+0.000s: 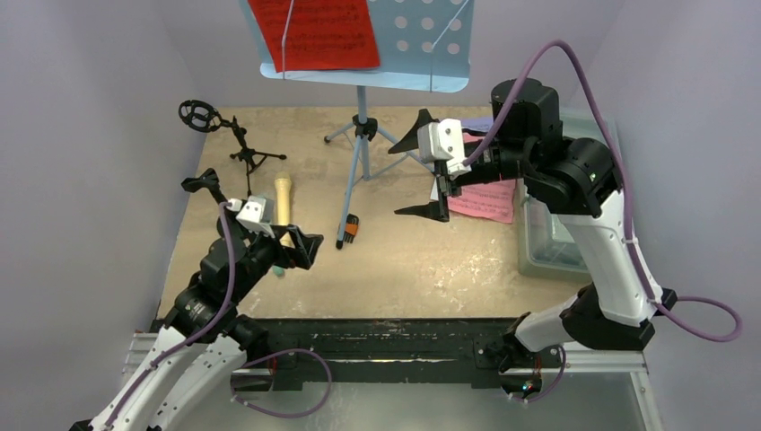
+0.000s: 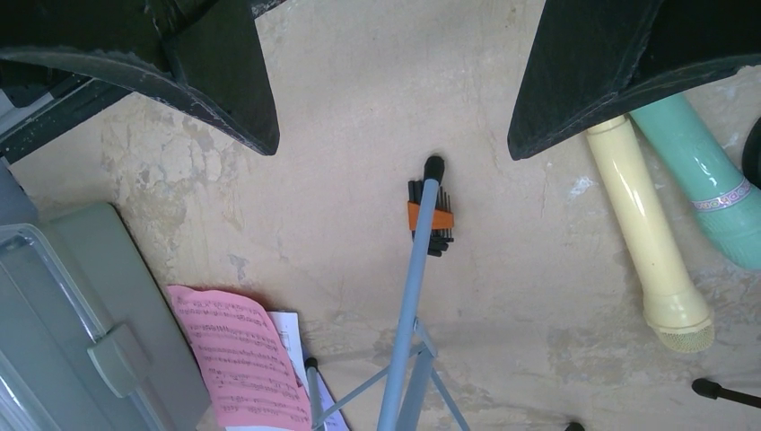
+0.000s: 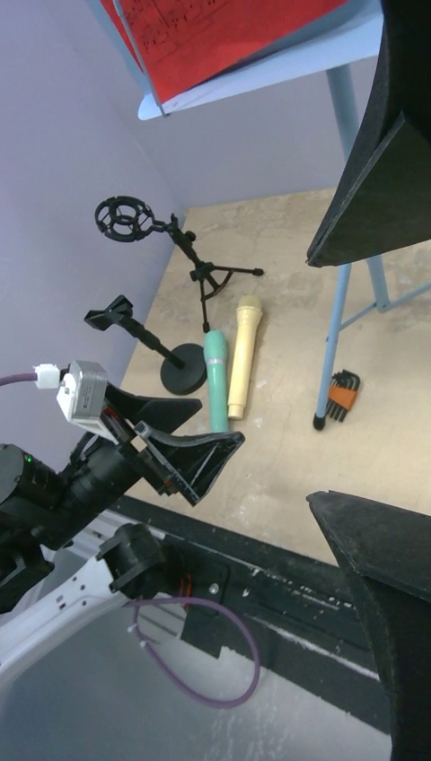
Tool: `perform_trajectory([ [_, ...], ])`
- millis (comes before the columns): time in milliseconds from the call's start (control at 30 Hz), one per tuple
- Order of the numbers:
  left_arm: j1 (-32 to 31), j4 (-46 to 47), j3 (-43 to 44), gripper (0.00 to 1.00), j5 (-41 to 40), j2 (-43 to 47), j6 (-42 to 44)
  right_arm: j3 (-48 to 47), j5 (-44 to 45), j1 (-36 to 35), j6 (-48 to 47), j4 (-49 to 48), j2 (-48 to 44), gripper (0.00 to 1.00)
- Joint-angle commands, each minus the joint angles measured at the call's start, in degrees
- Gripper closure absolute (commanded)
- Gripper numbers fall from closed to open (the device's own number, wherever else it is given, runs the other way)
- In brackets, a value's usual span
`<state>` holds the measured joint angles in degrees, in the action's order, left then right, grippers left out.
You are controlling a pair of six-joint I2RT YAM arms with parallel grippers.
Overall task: Pack up the instrument practice props
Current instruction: Pick up the sheet music from the music stand.
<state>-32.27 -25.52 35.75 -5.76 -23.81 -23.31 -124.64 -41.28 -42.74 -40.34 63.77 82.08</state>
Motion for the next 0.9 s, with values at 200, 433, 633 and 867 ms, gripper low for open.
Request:
perform_trajectory([
  [200,0.3,3.1,-0.8,0.00,0.4,1.4,0.9,-3.8,8.5,-6.5,-1.2,-4.5,3.2,0.01],
  [433,0.3,3.2,-0.8,0.00,0.3,1.8,0.8,-8.9,23.1,-12.9,5.0,-13.9,8.1,0.01],
  [633,0.3,3.4,-1.0,0.00,0.0,3.7,0.8,-12.8,40.0,-13.2,13.9,-25.6,10.6,0.01],
  [867,0.3,3.5,-1.0,0.00,0.3,4.0,0.7,-13.3,50.8,-11.3,23.1,-34.6,12.9,0.01],
])
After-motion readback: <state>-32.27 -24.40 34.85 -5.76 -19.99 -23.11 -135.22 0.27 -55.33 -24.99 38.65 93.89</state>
